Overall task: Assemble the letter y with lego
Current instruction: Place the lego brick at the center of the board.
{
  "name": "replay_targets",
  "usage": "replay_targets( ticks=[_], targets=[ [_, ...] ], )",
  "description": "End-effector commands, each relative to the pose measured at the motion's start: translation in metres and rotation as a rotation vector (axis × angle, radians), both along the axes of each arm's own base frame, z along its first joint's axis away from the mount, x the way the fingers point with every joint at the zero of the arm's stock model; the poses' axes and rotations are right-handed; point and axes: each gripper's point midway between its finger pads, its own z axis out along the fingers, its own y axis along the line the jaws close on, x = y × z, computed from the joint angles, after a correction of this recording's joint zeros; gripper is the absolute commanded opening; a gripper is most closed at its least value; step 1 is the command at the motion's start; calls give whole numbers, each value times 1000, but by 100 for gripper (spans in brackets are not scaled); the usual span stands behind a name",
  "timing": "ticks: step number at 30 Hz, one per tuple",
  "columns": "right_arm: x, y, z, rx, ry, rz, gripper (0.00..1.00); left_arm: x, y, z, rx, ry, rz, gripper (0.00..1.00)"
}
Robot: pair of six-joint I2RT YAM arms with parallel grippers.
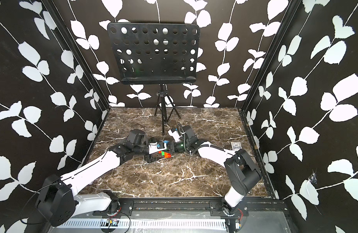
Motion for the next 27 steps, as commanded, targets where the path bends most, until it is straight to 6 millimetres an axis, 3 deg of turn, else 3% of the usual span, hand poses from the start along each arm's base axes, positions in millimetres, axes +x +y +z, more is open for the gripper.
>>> replay_targets(
  ticks=[1,11,20,27],
  targets=[
    [-5,7,15,49,-35,26,21,2,-8,15,-39,-19,-19,86],
    [-6,8,19,61,-39,31,21,-5,-8,10,-27,-16,-54,76],
    [-6,9,24,73,-42,33,21,-4,-6,5,-10,-32,-54,78],
    [-7,10,26,81,-41,41,21,-4,-5,1,-1,-37,-53,72]
  ],
)
